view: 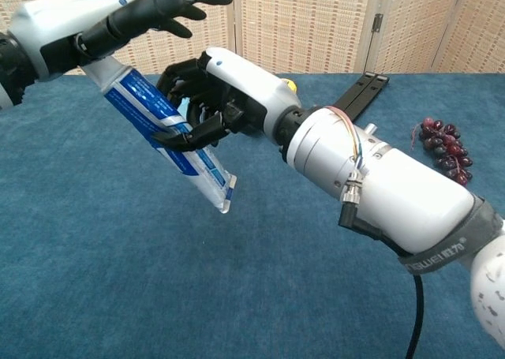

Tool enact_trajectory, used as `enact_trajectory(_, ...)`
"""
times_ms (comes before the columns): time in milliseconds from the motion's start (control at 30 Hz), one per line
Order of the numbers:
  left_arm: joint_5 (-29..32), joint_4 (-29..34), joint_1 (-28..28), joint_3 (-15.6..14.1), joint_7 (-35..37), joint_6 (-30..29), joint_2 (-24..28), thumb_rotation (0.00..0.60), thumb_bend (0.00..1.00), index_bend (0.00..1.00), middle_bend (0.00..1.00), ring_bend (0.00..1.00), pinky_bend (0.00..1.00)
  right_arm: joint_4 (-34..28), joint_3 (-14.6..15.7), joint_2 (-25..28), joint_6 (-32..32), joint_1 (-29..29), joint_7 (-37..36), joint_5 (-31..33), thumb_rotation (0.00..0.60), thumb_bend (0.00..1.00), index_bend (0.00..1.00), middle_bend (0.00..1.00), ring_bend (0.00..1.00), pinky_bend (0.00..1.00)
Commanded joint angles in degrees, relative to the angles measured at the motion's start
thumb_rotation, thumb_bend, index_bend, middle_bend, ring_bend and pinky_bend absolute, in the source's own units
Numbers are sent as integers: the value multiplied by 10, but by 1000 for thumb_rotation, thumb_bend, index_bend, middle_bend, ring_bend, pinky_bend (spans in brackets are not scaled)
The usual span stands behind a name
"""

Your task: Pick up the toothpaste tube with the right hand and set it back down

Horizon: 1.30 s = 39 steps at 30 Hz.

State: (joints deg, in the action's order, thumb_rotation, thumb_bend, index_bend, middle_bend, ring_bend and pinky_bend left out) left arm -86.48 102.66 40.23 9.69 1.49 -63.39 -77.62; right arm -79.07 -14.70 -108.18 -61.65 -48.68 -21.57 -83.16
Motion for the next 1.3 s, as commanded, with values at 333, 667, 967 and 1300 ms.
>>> enact_trajectory(333, 14, 10, 4, -7, -31, 13, 5, 0, 0, 0, 21, 14, 138, -1, 0, -1, 1, 2, 4, 3, 600, 687, 781, 749, 661, 684)
enact_trajectory(667, 18, 10, -6, 3, 0, -10, 20, 0, 0, 0, 20, 14, 138, 3, 21, 35, 31, 10, 25, 14, 600, 677, 781, 746, 661, 684)
enact_trajectory(967, 27, -18, -30, -4, 31, -31, 33, 0, 0, 0, 20, 14, 138, -14, 43, 139, 123, 2, 155, 63, 600, 662, 781, 681, 634, 678)
enact_trajectory(1300, 45, -42, -53, -14, 42, -38, 45, 0, 0, 0, 20, 14, 138, -34, 63, 183, 173, -18, 380, 196, 600, 364, 373, 368, 317, 434)
